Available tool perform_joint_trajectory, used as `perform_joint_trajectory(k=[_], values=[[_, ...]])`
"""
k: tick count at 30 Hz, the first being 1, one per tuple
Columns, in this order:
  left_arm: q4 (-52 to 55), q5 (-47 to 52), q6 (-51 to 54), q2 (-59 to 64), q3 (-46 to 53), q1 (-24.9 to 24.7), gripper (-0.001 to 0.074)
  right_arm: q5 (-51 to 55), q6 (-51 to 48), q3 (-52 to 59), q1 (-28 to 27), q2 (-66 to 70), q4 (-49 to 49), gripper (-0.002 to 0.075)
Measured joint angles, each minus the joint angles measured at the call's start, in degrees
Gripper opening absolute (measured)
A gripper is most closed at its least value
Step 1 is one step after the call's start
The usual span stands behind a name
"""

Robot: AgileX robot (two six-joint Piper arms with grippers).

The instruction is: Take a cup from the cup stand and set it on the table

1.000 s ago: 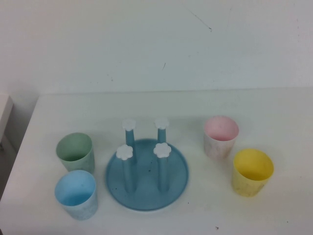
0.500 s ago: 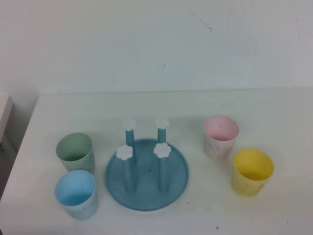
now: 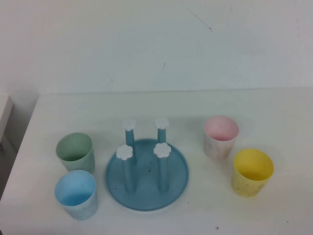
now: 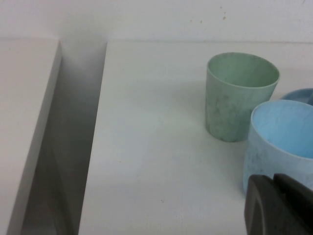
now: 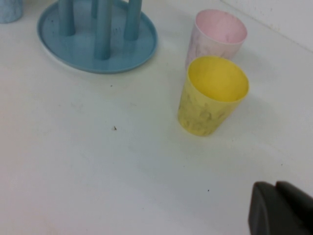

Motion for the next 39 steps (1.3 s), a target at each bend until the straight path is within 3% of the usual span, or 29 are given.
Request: perform_joint_trajectory(k=[21, 30, 39], values=[[0.0, 0.26, -0.23, 0.0, -0.05, 0.0, -0.0002, -0.59, 0.19, 0.04, -0.46, 0.0, -0.44, 0.0], [0.0, 0.28, -0.23, 0.0, -0.05, 0.0, -0.0002, -2.61, 10.66, 1.18, -10.4, -2.83, -10.09, 0.0], [0.0, 0.28, -0.23, 0.0, -0.05, 0.0, -0.0002, -17.78, 12.37, 13.25, -17.85, -10.98, -12.51, 0.0]])
